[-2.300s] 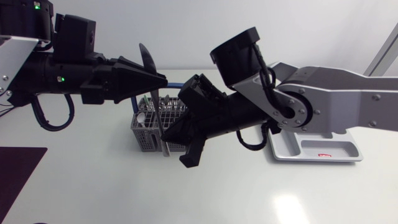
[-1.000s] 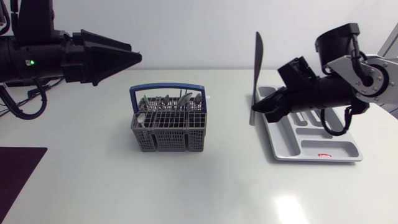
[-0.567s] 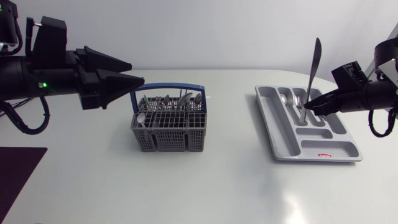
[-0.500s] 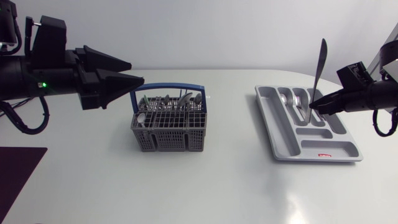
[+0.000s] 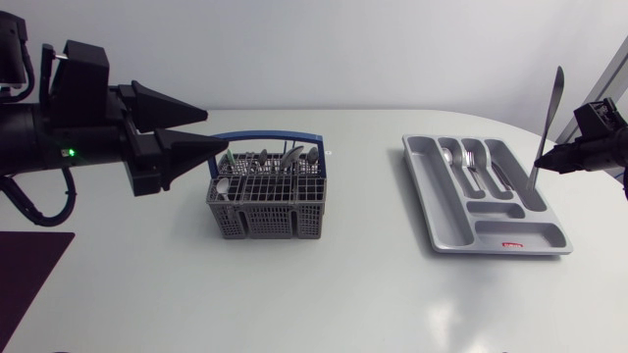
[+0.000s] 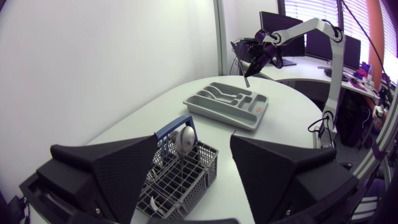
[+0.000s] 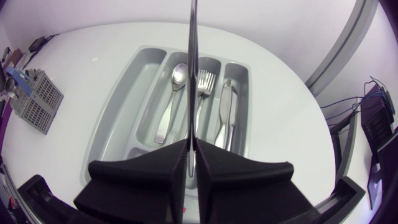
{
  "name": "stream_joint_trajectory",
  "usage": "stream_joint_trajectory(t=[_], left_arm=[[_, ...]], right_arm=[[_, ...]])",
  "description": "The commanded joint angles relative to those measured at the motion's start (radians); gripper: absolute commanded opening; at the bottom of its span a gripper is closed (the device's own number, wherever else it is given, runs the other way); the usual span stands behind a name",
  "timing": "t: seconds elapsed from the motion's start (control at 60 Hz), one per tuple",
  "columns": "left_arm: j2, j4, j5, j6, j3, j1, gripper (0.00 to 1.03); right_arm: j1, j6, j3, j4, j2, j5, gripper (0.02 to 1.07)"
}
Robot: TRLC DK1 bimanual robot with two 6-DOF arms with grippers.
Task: Unload the cutlery basket into the drawer organizer.
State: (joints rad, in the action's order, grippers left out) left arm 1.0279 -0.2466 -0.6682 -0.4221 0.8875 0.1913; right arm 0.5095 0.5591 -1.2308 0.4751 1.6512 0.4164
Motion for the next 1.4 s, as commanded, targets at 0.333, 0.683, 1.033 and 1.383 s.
stream_joint_trajectory(t=[0.333,0.683,1.033,1.383], left_arm=[[-0.029,-0.003,0.021,-0.030,-0.044,0.028,0.80],[-0.046,-0.003,0.059,-0.043,-0.055,0.051,0.81],[-0.054,-0.010,0.071,-0.046,-0.053,0.059,0.80],[-0.072,-0.019,0.073,-0.046,-0.061,0.059,0.81]], right_arm=[[0.038,-0.004,-0.073,-0.010,0.144,-0.054,0.12],[0.035,-0.039,-0.108,-0.073,0.242,-0.110,0.12],[-0.005,-0.071,-0.190,-0.061,0.343,-0.188,0.12],[-0.048,-0.125,-0.325,0.007,0.472,-0.246,0.13]])
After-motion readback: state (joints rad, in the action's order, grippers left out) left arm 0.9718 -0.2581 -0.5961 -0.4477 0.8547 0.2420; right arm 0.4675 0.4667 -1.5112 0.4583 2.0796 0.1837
